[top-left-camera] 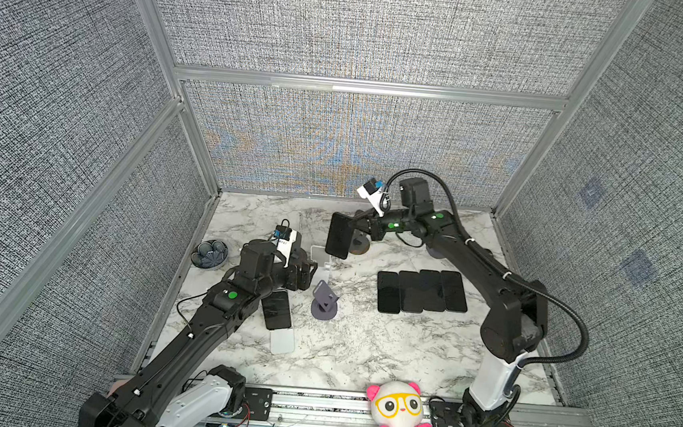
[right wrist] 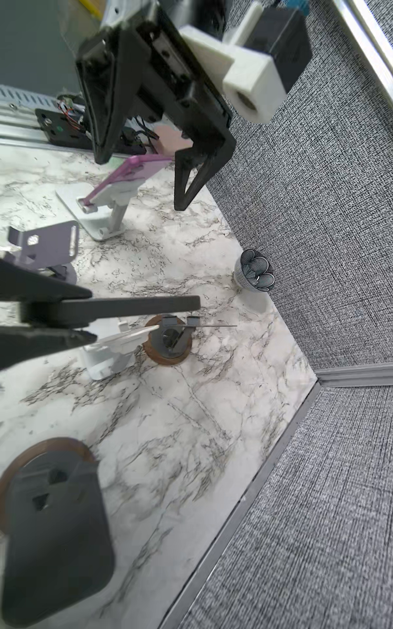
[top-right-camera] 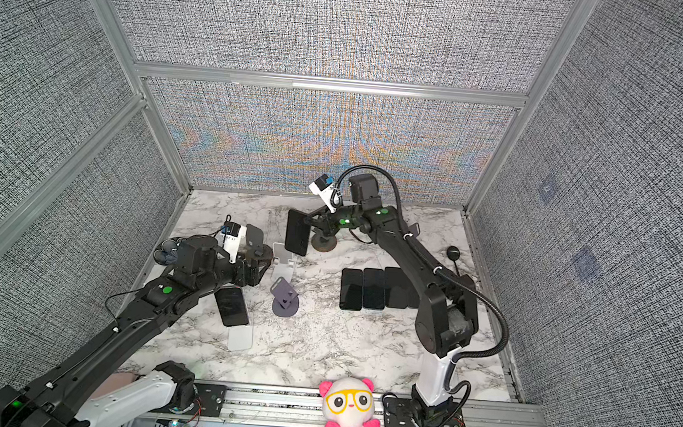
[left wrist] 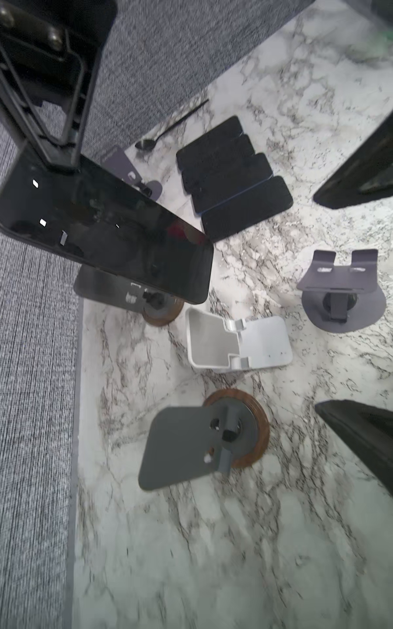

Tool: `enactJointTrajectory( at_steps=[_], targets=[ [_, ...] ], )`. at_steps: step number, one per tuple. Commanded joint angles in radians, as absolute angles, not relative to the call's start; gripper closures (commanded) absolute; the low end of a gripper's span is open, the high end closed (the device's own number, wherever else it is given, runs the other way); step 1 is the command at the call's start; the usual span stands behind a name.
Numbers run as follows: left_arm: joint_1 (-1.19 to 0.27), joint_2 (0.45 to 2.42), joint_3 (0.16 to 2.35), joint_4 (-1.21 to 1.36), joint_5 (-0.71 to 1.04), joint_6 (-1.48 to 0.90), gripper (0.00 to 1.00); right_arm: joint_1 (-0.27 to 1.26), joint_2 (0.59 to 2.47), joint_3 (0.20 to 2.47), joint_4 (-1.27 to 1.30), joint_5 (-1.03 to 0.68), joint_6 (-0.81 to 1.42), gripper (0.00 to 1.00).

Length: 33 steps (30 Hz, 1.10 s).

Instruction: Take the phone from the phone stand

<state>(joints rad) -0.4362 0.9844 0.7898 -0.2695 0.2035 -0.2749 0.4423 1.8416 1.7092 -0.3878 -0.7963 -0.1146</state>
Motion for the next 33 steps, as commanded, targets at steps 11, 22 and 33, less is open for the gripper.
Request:
enactJointTrajectory(
  at_steps=[11,22,33],
  targets=[
    [-0.434,1.248,0.907,-0.018,0.733,-0.248,0.42,0.358,1.654,1.539,-0.724,-1.054,-0.331,1.0],
    [-0.439,1.355,0.882,0.164,0.889,-0.386,0.42,0.357,1.621,1.433,-0.573,-1.141,-0.288,1.0],
    [-0.465,1.386,0.87,0.209,0.944,-0.415,0.51,0.343,1.642,1.434,-0.47,-1.184,-0.23,1.0]
  ],
)
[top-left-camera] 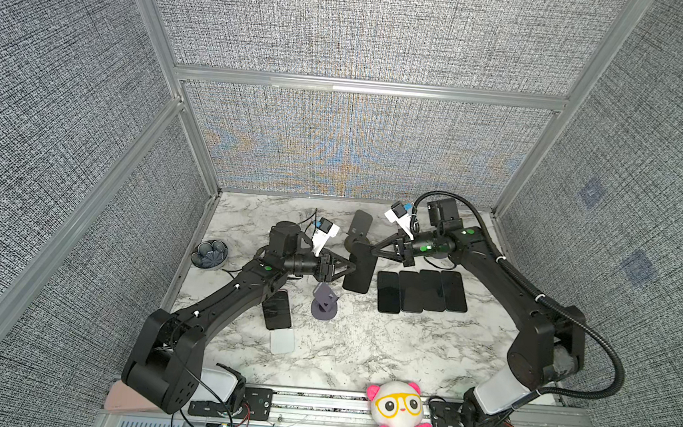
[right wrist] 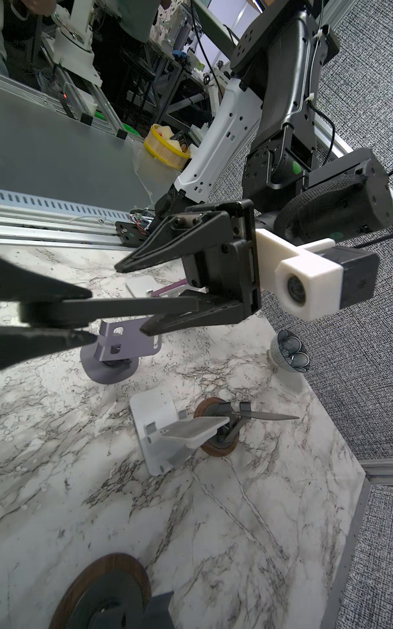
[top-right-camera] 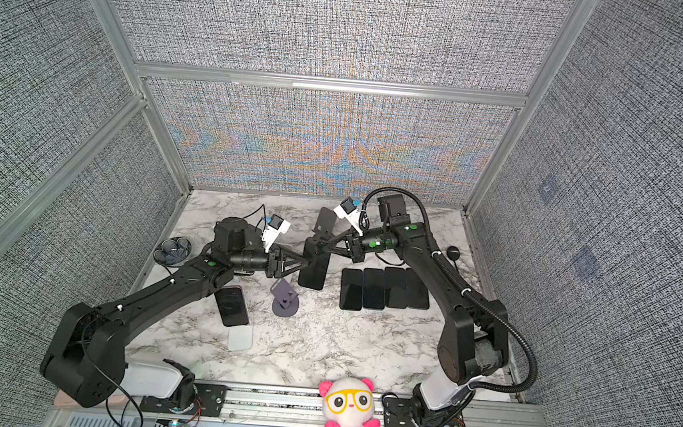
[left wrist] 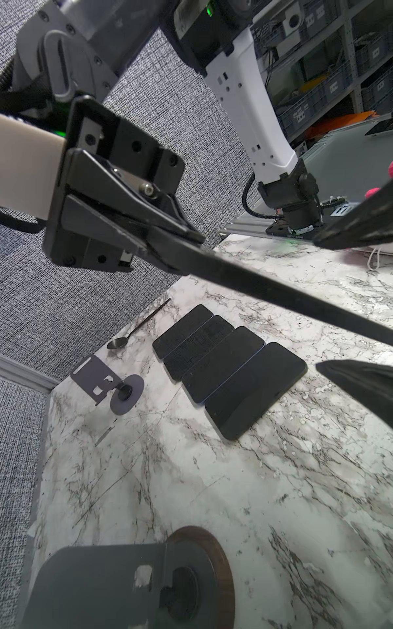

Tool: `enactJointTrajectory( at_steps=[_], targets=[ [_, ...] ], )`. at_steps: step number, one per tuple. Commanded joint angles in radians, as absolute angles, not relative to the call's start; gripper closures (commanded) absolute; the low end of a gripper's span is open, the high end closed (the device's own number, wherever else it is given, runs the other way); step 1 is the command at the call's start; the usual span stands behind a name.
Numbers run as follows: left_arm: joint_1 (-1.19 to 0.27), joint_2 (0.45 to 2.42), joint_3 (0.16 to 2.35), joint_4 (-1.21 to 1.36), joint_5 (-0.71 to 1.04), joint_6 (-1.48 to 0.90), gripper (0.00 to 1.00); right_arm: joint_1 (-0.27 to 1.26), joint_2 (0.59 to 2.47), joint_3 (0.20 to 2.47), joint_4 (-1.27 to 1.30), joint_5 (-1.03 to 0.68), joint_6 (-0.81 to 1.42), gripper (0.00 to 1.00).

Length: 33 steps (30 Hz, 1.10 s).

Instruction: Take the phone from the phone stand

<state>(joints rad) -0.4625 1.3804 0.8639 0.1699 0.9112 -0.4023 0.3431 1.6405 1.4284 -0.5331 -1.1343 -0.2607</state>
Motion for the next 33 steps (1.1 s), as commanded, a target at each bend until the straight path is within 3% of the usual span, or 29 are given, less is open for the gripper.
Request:
enactJointTrajectory(
  at_steps=[1,10,13,17,20,24,31,33],
  targets=[
    [-0.466,1.39,0.868,0.225,0.953,-0.426,0.54,0.343,1.646,1.43,-0.449,-1.187,-0.214,1.0],
    [-0.465,1.419,0.873,0.287,0.94,-0.48,0.93,0.344,1.69,1.418,-0.342,-1.21,-0.126,0.98],
    [-0.465,1.419,0.881,0.281,0.918,-0.491,1.0,0.336,1.689,1.423,-0.353,-1.186,-0.113,0.72],
    [-0.469,1.425,0.94,0.111,0.812,-0.455,1.0,0.268,1.666,1.392,-0.344,-1.116,-0.028,0.53],
    [-0.506,1.46,1.046,-0.149,0.636,-0.375,1.0,0.2,1.644,1.315,-0.305,-1.056,0.053,0.53],
    [-0.559,1.533,1.158,-0.289,0.521,-0.403,1.0,0.153,1.562,1.209,-0.334,-0.856,0.062,0.53],
    [-0.625,1.691,1.33,-0.45,0.393,-0.503,1.0,0.096,1.37,1.071,-0.474,-0.358,0.065,0.54],
    [-0.629,1.754,1.374,-0.49,0.41,-0.535,1.0,0.049,1.339,1.031,-0.479,-0.355,0.073,0.55]
  ],
)
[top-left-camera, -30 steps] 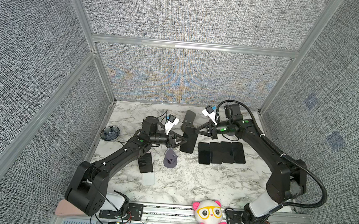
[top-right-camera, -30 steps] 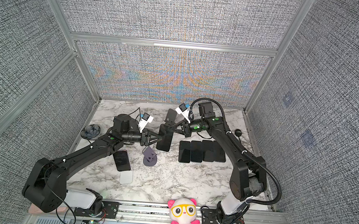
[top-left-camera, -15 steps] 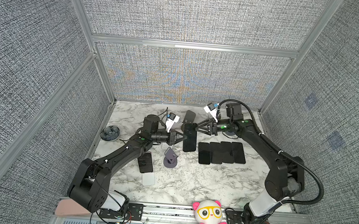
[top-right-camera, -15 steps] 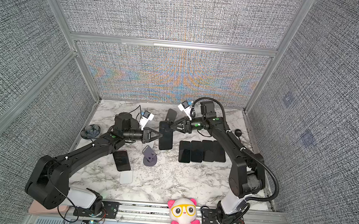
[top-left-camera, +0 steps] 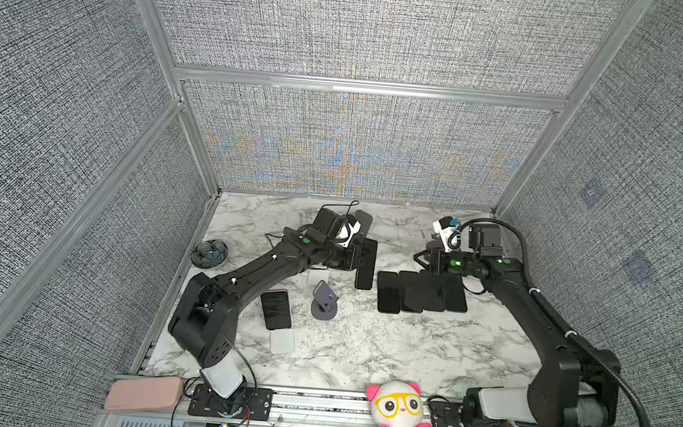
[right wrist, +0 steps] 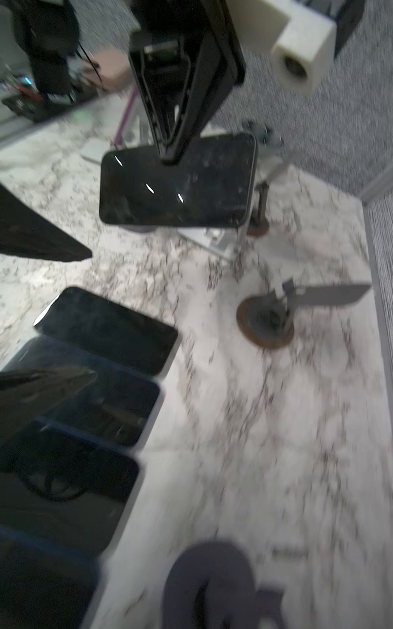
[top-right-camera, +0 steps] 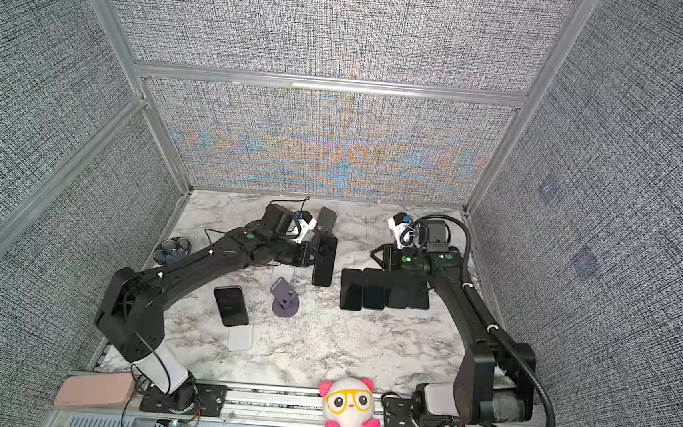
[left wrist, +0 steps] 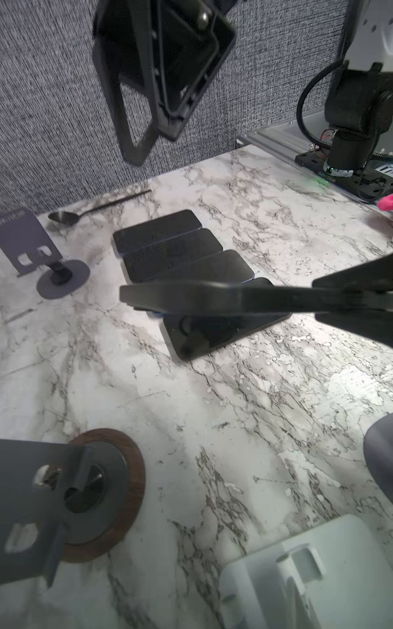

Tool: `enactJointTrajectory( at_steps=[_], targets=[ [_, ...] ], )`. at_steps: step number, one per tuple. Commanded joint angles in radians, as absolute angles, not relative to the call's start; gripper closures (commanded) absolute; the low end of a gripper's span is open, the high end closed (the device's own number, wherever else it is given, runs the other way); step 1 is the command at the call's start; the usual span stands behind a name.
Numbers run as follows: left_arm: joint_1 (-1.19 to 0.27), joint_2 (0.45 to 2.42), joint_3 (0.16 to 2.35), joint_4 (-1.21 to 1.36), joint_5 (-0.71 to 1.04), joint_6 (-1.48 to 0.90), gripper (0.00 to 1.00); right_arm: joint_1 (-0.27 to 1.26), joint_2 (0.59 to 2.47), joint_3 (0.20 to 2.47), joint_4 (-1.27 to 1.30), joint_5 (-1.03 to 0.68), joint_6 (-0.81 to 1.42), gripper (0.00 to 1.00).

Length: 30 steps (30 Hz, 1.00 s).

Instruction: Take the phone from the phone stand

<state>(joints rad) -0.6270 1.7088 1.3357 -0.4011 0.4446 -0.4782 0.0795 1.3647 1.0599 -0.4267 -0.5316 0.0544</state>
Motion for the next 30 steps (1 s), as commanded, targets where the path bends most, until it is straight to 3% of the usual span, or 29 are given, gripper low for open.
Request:
enactJointTrajectory(
  at_steps=[1,14,30],
  targets=[
    [-0.636,1.79,1.403,-0.512,0.426,-0.542,1.0,0.02,1.329,1.009,-0.475,-0.376,0.082,0.55],
    [-0.716,1.969,1.554,-0.653,0.32,-0.582,1.0,-0.109,1.32,0.9,-0.441,-0.422,0.078,0.55],
    [-0.716,2.041,1.502,-0.493,0.321,-0.682,1.0,-0.146,1.294,0.863,-0.397,-0.489,0.091,0.55]
  ],
)
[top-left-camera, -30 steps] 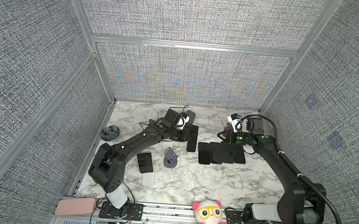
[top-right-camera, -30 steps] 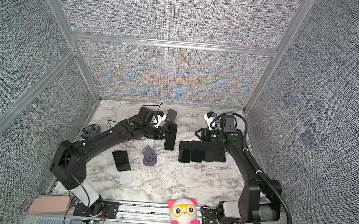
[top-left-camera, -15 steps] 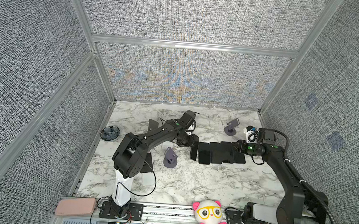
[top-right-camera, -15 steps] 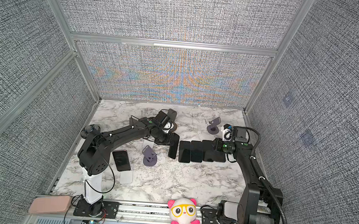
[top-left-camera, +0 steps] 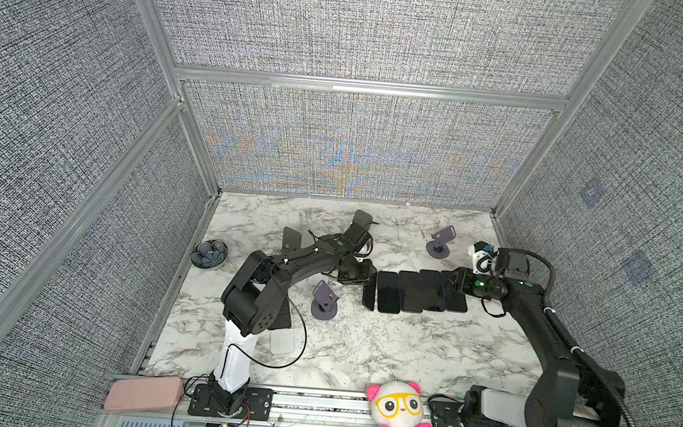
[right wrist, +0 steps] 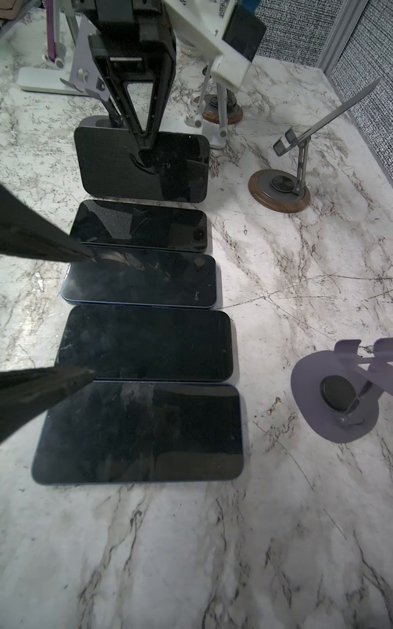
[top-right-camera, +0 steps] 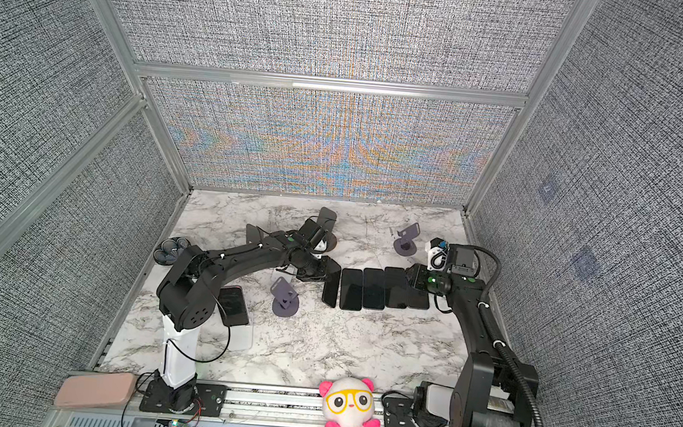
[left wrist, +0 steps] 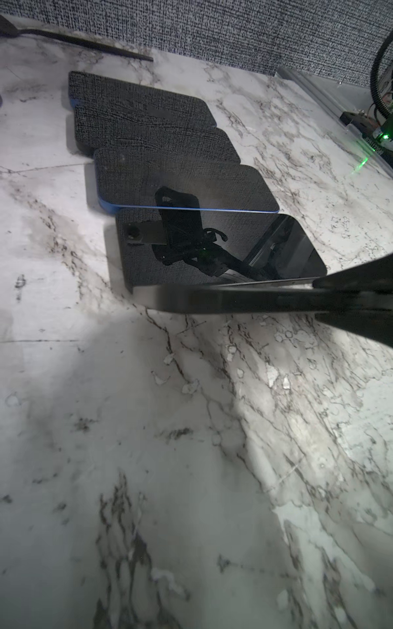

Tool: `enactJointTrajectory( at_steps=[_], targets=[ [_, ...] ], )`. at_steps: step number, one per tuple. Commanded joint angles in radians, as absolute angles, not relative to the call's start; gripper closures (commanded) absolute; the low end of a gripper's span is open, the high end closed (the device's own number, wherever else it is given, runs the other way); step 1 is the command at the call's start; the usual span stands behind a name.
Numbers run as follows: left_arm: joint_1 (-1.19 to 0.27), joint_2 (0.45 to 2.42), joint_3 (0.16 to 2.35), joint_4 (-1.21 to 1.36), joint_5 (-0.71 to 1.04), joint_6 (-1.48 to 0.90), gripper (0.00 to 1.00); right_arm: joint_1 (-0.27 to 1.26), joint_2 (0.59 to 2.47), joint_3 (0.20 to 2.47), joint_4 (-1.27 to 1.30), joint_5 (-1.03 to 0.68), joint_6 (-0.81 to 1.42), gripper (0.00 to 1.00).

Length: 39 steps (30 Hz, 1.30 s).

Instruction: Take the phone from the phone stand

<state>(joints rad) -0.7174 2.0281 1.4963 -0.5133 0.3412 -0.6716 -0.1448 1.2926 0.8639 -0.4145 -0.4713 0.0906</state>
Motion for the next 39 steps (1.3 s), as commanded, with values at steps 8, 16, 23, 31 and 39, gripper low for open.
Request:
enactJointTrajectory(
  at_steps=[8,16,23,31,39],
  targets=[
    [-0.715,2.049,1.464,-0.451,0.275,-0.727,1.0,-0.147,1.31,0.857,-0.393,-0.468,0.087,0.55],
    [-0.715,2.036,1.392,-0.339,0.239,-0.806,1.0,-0.147,1.327,0.851,-0.395,-0.436,0.085,0.55],
    [-0.715,2.031,1.356,-0.289,0.231,-0.833,0.97,-0.148,1.339,0.851,-0.397,-0.423,0.081,0.55],
    [-0.715,2.036,1.338,-0.294,0.248,-0.827,0.57,-0.148,1.348,0.833,-0.379,-0.433,0.082,0.55],
    [-0.715,2.04,1.359,-0.323,0.249,-0.797,0.44,-0.148,1.353,0.833,-0.373,-0.435,0.082,0.55]
  ],
)
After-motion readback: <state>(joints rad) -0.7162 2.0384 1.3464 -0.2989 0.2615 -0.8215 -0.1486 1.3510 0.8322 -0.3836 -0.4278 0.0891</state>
